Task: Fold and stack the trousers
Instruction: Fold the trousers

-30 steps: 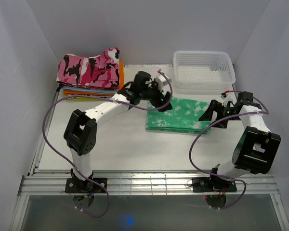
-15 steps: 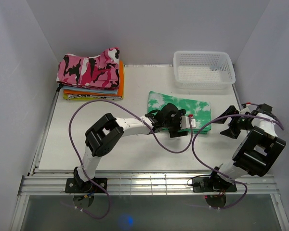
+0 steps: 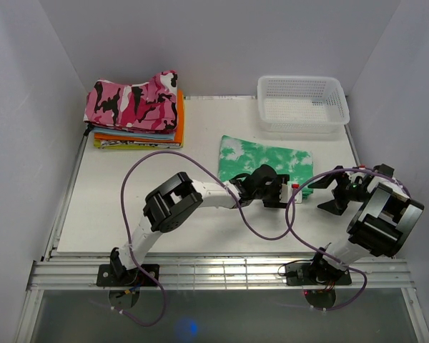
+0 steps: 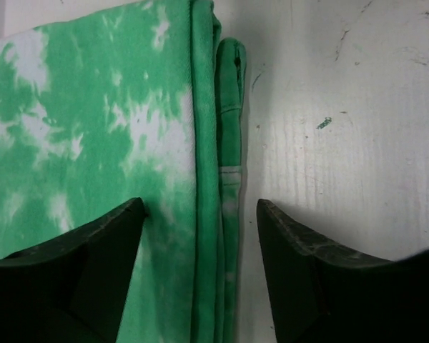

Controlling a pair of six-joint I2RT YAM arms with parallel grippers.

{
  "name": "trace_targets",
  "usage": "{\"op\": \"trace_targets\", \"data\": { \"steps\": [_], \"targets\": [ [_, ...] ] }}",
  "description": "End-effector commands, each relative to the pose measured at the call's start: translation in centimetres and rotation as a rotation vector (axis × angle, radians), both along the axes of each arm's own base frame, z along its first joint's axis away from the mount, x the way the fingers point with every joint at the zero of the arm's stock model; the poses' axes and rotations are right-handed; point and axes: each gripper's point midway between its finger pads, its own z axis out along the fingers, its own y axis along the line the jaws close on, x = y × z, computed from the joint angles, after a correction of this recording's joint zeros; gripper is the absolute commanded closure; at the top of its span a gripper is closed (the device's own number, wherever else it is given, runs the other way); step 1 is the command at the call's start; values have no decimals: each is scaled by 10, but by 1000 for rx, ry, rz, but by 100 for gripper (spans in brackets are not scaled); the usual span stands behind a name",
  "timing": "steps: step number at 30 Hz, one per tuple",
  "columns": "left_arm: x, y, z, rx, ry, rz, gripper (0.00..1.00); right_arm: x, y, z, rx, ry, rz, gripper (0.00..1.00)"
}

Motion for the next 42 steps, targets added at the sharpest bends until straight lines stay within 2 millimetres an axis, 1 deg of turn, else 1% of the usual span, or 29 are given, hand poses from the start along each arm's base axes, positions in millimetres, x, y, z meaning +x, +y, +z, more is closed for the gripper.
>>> {"op": "trace_targets", "data": {
  "steps": [1,3,4,6,7,8,10,11,12,13,14,15,16,17,19,22,23,27,28,30,33,34,35,36,38,42],
  "targets": [
    [8,2,-10,29,-47,13,28,11,-1,3,36,-31,-34,2],
    [10,8,-17,48,-48,29,34,13,-1,1,45,-33,-40,2],
    [10,9,-20,54,-46,34,42,13,1,0,59,-28,-46,2],
    [10,12,-24,63,-42,40,50,15,1,-3,62,-31,-48,3],
    [10,13,-28,69,-34,48,57,15,2,-3,62,-35,-45,3],
    [11,13,-27,67,-30,54,62,15,2,-4,60,-34,-44,3],
    [12,11,-24,60,-22,62,67,16,3,-5,59,-30,-41,3],
    [11,10,-22,54,1,66,77,15,4,-7,58,-26,-37,3],
    [12,5,-13,36,14,63,82,15,4,-8,52,-24,-35,3],
    [10,2,-9,27,36,56,86,15,4,-9,42,-20,-31,3],
    [3,0,-5,16,96,48,90,15,4,-10,38,-22,-30,3],
    [3,-2,1,4,124,48,100,16,5,-10,37,-20,-33,3],
    [1,-6,11,-12,152,41,100,18,7,-10,35,-29,-28,4],
    [-7,-10,18,-35,211,31,100,18,9,-10,37,-33,-26,4],
    [-12,-13,27,-46,265,20,100,21,14,-11,47,-39,-23,4],
    [-15,-17,32,-60,322,25,100,22,19,-12,48,-37,-8,5],
    [-17,-12,27,-38,343,36,100,22,20,-13,48,-35,-6,5],
    [-6,-5,31,-58,416,74,100,22,22,-16,54,-24,-1,6],
    [-5,-3,28,-51,433,80,100,22,23,-17,59,-18,-3,6],
    [1,0,32,-63,452,84,100,24,26,-20,62,-19,2,6],
    [2,-1,40,-83,484,82,100,29,34,-22,79,-19,14,6],
    [1,-1,38,-82,516,89,100,30,35,-22,80,-19,18,6],
    [3,-1,39,-86,531,94,100,31,38,-23,81,-18,26,6],
    [7,-2,44,-99,539,100,100,32,40,-23,76,-21,39,6],
    [7,-3,43,-102,573,114,100,32,43,-24,82,-14,44,6],
    [9,-4,48,-120,588,123,100,31,48,-26,105,-1,37,5]
  ]
}}
